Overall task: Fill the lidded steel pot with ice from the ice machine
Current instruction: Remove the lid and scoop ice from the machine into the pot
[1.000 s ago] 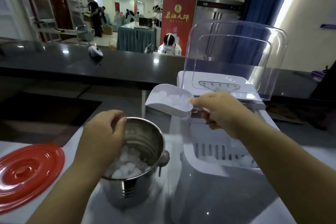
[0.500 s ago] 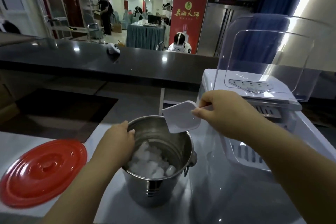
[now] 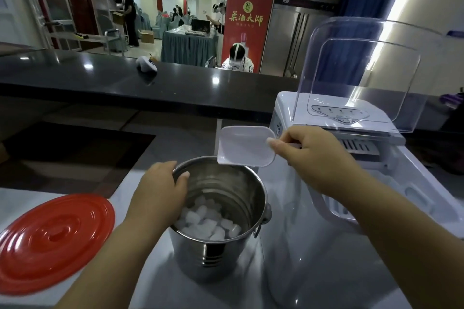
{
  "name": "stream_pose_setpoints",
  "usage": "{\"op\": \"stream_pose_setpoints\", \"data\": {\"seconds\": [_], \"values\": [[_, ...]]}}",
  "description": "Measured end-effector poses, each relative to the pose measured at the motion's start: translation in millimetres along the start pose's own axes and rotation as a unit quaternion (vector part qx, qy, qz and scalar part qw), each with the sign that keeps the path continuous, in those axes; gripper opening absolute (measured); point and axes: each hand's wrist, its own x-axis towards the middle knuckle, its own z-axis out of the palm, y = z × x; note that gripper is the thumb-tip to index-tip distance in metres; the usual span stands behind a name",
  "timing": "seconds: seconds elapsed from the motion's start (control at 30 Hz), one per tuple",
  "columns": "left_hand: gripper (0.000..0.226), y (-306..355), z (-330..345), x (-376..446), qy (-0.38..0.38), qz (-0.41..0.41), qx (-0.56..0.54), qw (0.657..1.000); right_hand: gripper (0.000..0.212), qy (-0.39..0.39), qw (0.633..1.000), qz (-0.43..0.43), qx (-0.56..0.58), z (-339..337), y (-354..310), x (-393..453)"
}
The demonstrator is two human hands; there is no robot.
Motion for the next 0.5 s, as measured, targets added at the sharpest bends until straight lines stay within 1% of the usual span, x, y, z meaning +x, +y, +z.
{"op": "stream_pose_setpoints", "data": {"seconds": [0.07, 0.1, 0.2, 0.33, 0.5], "values": [[0.037, 5.4, -3.7, -1.7, 0.028, 0.007, -0.014, 0.999, 0.037, 0.015, 0.999, 0.020, 0.044, -2.6, 1.4, -1.9], [0.040, 9.1, -5.8, -2.4, 0.045, 0.018, -0.021, 0.999, 0.039, 0.022, 0.997, 0.033, 0.062, -4.3, 2.7, -2.8], [0.036, 25.1, -13.8, -4.7, 0.078, 0.070, -0.051, 0.993, 0.037, 0.055, 0.991, 0.062, 0.105, -13.9, 7.8, -7.2], [0.031, 55.1, -19.7, -8.2, 0.080, 0.146, -0.090, 0.982, 0.037, 0.091, 0.986, 0.079, 0.111, -33.4, 16.0, -15.2], [0.026, 92.2, -14.5, -13.1, 0.065, 0.164, -0.134, 0.975, 0.036, 0.134, 0.985, 0.077, 0.074, -53.5, 34.3, -26.4]]}}
